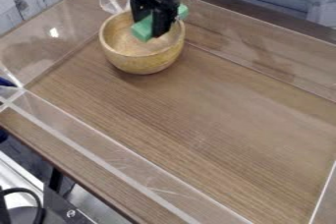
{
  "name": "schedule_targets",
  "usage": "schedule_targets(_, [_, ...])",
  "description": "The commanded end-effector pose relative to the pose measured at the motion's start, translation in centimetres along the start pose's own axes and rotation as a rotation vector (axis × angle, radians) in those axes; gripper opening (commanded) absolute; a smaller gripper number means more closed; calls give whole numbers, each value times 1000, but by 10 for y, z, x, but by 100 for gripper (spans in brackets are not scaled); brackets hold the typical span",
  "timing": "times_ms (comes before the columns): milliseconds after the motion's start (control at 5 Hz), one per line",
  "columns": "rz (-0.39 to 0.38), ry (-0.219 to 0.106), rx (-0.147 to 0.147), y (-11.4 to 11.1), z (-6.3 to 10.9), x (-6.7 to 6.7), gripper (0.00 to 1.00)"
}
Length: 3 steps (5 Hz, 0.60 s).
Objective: Put the green block in the brown bowl
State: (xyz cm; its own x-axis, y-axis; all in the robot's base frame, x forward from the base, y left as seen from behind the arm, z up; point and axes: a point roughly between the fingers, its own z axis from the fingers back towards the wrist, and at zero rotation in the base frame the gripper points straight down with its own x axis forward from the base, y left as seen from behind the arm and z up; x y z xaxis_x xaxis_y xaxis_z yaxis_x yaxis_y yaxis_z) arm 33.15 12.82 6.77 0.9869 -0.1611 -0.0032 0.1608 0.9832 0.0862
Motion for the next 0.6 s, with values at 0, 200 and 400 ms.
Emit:
schedule_targets(0, [21, -44, 35, 13, 10, 8, 0])
schedule_targets(200, [25, -34, 33, 15, 4, 9, 0])
schedule_targets(400, [27, -26, 32, 15, 0, 10, 0])
